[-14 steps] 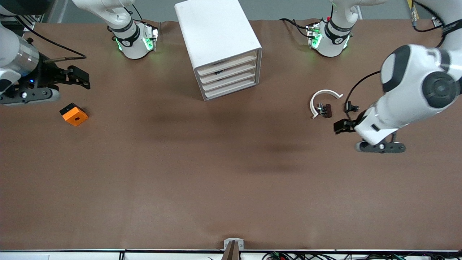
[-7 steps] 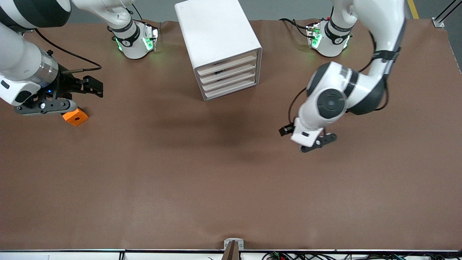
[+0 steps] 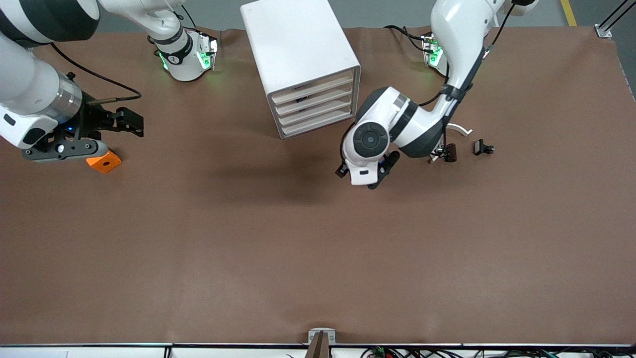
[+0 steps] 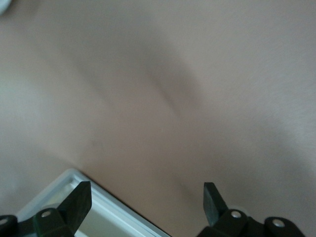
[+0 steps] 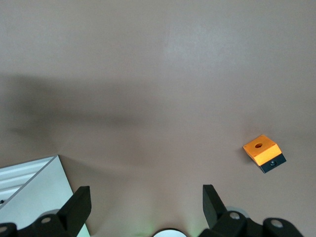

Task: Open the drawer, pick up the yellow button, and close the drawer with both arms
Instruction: 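Reach the left gripper to the top drawer handle of the white cabinet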

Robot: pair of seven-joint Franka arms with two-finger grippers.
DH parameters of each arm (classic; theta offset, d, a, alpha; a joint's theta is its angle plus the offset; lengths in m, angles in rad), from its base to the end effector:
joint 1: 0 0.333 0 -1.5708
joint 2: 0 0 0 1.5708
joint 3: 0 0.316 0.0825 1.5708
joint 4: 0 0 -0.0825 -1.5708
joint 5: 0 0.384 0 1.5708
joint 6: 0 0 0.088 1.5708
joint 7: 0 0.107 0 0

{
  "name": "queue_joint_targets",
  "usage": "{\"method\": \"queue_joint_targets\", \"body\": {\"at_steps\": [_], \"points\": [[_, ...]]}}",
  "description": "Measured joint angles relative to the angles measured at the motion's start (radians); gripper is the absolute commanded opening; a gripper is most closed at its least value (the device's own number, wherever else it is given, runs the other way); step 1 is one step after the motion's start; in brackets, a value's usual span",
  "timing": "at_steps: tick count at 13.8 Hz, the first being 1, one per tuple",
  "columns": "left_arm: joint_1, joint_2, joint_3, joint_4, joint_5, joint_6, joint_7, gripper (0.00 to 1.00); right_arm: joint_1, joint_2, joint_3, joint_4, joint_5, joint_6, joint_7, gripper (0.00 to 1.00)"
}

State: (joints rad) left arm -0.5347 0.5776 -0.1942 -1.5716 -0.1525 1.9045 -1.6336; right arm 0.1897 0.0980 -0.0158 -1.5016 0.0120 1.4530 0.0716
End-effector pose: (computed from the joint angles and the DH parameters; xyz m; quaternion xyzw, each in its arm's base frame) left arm 0.5025 -0.4413 0.2946 -0.8671 -0.4683 0.1578 0.0618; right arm 0.5617 0.1006 0.5921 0.9960 0.0512 -0.0733 0.0038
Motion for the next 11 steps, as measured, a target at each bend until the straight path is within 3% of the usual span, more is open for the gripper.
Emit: {"method": "queue_joint_targets", "body": {"at_steps": [5,11], "points": [[-0.008,0.036,0.013,0.073,-0.259,-0.027,-0.189,1.0,0.002,0.019,0.001,0.0,0.002,0.058,-0.001,1.0],[-0.001,0.044,0.016,0.079,-0.331,-0.162,-0.505,0.97,0.002,0.021,0.0,0.0,0.005,0.072,-0.001,1.0]]}}
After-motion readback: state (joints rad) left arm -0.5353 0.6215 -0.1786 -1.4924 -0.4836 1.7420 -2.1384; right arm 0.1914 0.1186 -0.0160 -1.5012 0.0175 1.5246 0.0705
